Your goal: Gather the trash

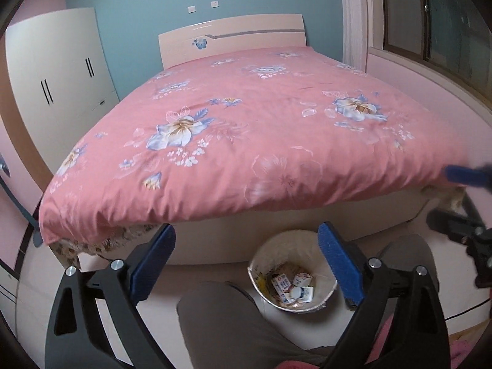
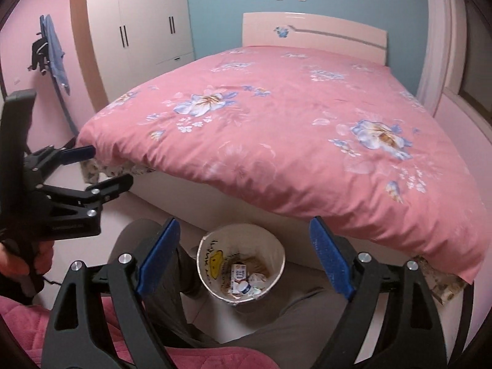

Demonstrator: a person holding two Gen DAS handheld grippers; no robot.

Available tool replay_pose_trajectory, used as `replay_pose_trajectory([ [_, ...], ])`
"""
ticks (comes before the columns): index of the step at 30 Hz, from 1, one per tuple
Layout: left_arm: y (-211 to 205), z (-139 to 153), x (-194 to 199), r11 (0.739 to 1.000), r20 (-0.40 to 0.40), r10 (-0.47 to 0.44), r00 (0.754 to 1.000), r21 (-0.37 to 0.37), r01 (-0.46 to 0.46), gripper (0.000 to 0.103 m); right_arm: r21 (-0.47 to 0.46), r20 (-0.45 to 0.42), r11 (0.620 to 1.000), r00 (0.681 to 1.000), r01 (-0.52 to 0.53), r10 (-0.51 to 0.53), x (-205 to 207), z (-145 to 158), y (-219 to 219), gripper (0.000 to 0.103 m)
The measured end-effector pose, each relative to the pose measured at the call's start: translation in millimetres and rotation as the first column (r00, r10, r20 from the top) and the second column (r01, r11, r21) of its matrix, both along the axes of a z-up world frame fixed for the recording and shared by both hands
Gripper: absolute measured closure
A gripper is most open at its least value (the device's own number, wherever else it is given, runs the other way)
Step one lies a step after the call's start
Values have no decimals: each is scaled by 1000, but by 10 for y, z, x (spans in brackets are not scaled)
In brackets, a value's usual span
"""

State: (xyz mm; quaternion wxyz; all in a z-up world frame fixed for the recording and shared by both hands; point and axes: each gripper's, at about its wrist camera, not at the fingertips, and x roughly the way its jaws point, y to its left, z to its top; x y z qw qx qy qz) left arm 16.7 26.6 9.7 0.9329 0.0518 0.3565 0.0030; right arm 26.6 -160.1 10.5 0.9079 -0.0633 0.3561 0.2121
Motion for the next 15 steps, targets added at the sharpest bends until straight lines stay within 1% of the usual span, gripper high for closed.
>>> replay_pose_trajectory([
  [3, -11, -26, -89, 1000, 10, 15, 1000, 7, -15, 8, -29, 59, 997, 996, 71, -69, -154, -38, 4, 18],
  [6, -32, -99, -153, 1000, -3, 22, 1000, 18, -22, 8, -73, 138, 986, 981, 149, -138, -281, -71, 9, 18],
  [7, -30, -124, -161, 1000, -12, 23, 1000, 18, -23, 8, -68, 146, 983, 976, 170, -159, -310, -83, -7, 18],
  [9, -23, -182, -176, 999, -32, 31, 999, 13, -31, 8, -38, 132, 981, 974, 188, -182, -330, -100, -49, 18],
  [12, 4, -259, -180, 999, -64, 34, 997, -14, -35, 8, -24, 125, 978, 971, 209, -204, -356, -113, -81, 18],
  [15, 9, -275, -185, 999, -67, 38, 997, -21, -39, 8, -23, 117, 976, 970, 219, -215, -362, -136, -92, 18],
])
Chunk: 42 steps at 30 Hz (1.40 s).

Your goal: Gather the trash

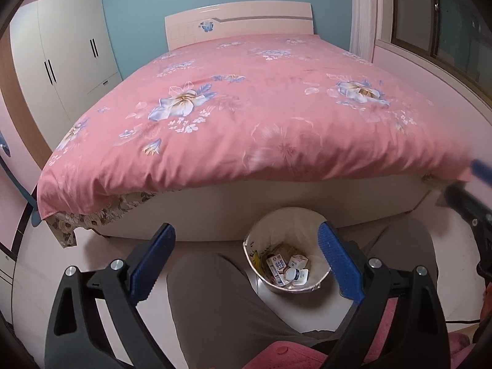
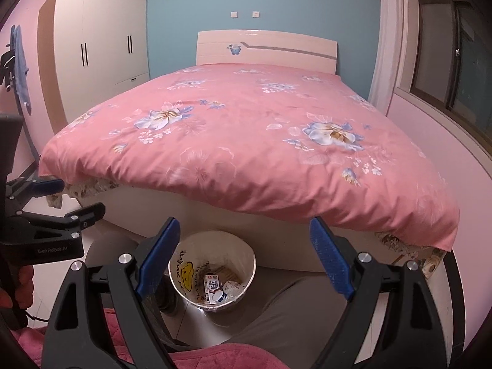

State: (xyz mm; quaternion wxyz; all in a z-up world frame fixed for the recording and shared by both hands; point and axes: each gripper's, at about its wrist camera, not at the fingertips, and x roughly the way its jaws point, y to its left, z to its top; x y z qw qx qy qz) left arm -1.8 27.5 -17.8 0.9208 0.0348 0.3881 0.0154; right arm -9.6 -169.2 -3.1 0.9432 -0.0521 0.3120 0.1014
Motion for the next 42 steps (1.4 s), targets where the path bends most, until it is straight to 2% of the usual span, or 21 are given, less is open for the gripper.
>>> replay_pose_trajectory([
  [17, -42, 34, -71, 1000, 36, 11, 999, 15, -12, 8, 4, -16, 1000, 1000, 2, -2, -26, -41, 10, 18],
  [42, -56, 35, -85, 1000, 43, 19, 999, 20, -20, 8, 3, -38, 1000, 999, 1, -1, -15, -70, 28, 18],
])
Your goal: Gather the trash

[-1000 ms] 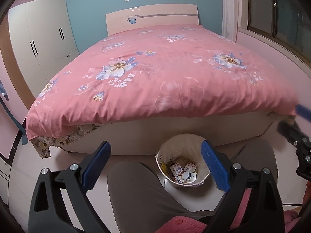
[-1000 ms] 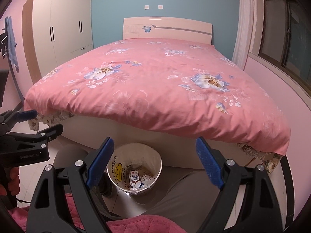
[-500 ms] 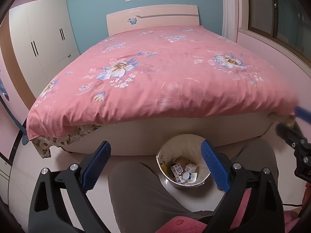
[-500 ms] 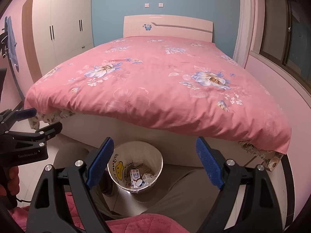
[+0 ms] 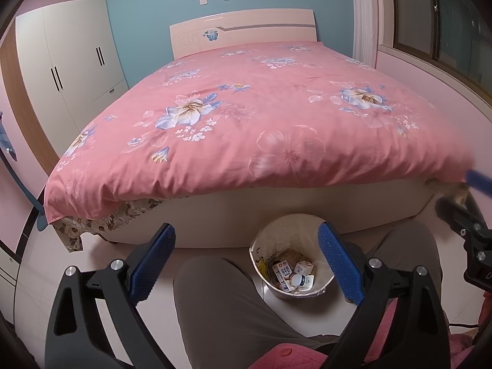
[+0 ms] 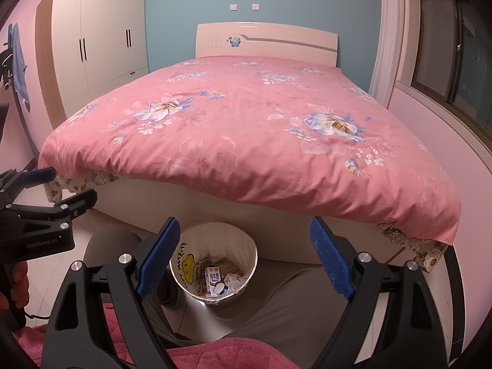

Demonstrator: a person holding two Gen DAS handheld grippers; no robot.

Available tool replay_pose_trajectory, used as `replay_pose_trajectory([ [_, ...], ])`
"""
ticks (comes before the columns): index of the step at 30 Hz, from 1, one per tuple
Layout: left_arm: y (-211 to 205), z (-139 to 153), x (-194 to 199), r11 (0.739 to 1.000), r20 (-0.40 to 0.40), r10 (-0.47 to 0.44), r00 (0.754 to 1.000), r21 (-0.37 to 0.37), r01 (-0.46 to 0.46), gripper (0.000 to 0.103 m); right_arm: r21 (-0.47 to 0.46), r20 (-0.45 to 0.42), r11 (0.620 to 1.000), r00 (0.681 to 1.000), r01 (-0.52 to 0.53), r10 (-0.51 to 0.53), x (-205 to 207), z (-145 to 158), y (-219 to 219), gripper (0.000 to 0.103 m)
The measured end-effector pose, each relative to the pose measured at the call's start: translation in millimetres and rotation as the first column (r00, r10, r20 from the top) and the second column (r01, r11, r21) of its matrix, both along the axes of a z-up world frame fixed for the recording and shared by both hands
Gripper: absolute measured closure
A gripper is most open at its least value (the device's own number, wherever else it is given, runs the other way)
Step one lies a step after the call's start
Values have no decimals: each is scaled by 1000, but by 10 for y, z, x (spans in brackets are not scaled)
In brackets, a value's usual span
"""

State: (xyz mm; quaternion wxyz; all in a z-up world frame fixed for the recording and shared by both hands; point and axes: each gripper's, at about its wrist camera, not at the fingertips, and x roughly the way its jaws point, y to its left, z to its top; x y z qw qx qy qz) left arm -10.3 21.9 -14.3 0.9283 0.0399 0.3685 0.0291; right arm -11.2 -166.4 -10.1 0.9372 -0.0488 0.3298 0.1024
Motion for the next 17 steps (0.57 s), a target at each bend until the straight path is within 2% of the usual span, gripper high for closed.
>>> replay_pose_trajectory([
  [17, 46, 42, -18, 1000, 12, 2, 1000, 8, -2, 8, 6, -6, 1000, 1000, -11, 11, 0, -22, -16, 18],
])
